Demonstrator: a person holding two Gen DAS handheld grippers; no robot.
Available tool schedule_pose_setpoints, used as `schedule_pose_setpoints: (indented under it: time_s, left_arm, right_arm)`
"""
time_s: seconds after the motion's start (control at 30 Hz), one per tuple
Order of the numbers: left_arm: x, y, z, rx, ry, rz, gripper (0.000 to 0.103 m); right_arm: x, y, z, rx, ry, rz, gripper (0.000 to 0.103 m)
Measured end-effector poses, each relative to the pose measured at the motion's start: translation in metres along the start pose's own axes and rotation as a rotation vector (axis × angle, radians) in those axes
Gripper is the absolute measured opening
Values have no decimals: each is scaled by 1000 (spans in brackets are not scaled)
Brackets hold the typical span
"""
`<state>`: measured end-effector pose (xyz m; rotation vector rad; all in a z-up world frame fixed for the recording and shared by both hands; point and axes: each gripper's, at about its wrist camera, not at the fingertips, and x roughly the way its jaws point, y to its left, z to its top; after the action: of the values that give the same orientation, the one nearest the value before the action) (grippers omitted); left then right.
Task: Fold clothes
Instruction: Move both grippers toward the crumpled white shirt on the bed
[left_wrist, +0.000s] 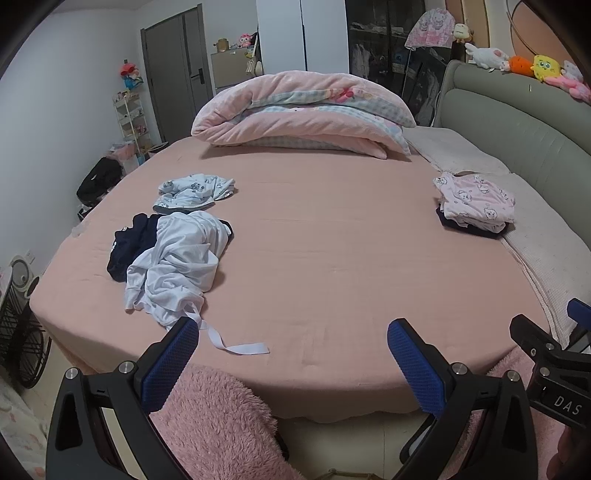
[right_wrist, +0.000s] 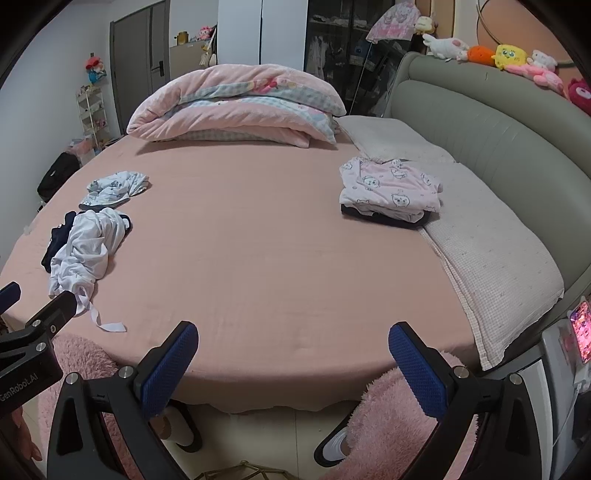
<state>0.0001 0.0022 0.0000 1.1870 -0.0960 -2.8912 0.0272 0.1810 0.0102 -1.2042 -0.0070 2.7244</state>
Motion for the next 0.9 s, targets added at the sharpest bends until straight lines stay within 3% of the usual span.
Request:
schedule_pose_setpoints:
  time_s: [0.27,0.4,0.5,0.67,0.9]
  left_arm:
    - [0,-10,2,21,1,21,103]
    - [1,3,7,16,-30,13,103]
    - [3,23,9,-4,-40,38,103]
    - [18,75,9,-61,-15,101,103]
    - [49,149,0,-188,30,133,103]
  right_arm:
    - [0,16,13,-77,-38,9,103]
    - [0,24,19,-116,-57,13,103]
    - [1,39,31,-181,-91,14,103]
    - [12,78,59,-266,-83,119,103]
    - [49,172,85,-396,-41,249,103]
